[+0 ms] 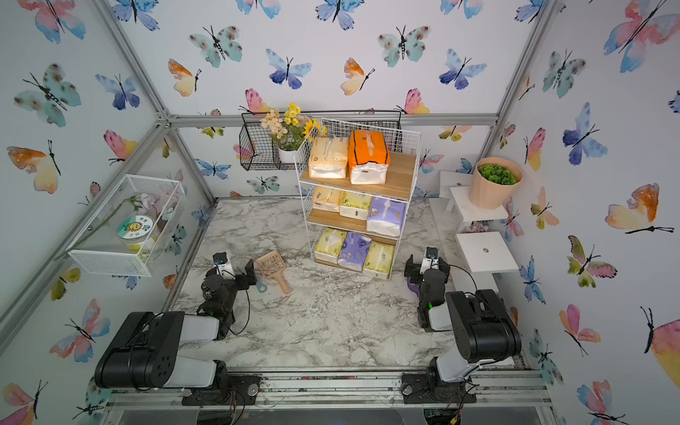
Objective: Remove the tissue boxes from the shelf
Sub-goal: Pick up a box of tissues from the shelf.
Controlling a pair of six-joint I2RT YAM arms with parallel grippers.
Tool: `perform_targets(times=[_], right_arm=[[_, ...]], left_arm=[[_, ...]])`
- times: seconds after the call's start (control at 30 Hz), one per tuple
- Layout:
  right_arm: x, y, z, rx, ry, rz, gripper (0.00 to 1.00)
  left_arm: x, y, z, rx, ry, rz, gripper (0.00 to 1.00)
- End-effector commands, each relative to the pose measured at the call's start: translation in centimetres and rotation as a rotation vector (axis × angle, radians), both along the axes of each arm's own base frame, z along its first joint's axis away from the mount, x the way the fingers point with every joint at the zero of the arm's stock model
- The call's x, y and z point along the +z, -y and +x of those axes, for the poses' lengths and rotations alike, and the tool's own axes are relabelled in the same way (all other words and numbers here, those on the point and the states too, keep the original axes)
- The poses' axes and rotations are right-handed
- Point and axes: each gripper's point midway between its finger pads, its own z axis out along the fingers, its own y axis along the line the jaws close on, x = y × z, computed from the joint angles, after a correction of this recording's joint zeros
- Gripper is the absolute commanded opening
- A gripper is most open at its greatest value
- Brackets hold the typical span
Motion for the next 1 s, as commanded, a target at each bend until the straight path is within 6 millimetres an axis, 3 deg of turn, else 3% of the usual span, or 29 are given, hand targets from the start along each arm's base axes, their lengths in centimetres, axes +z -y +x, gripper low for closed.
perform_targets(times=[0.0,0.4,0.5,0.77,0.9,0.97], right_arm=[[0.4,0.4,0.0,-0.017,0.016,0.005,0.99],[0.5,0.5,-0.2,-0.018,0.021,0.005,0.98],[1.5,0.4,-0.6,-0.013,0.046,0.005,0.98],[6.4,0.9,-3.3,-0.030,0.143,0.066,0.98],[9.0,0.8,-5.5,-0.027,0.224,0.232,0.98],[9.2,0.5,-6.1,-0.018,0.192,0.312,0.99]], left_arm=[[0.7,-0.1,0.2,0.007,0.017,0.009,0.99],[0.8,-0.1,0.1,0.006,0.021,0.008,0.99],[1.1,0.0,0.1,0.001,0.023,0.007,0.99],[5.1,-0.5,-0.1,0.037,0.011,-0.016,0.99],[7.7,-0.4,-0.5,0.046,-0.020,-0.086,0.99],[8.6,-0.2,-0.9,0.047,-0.041,-0.140,0.99]])
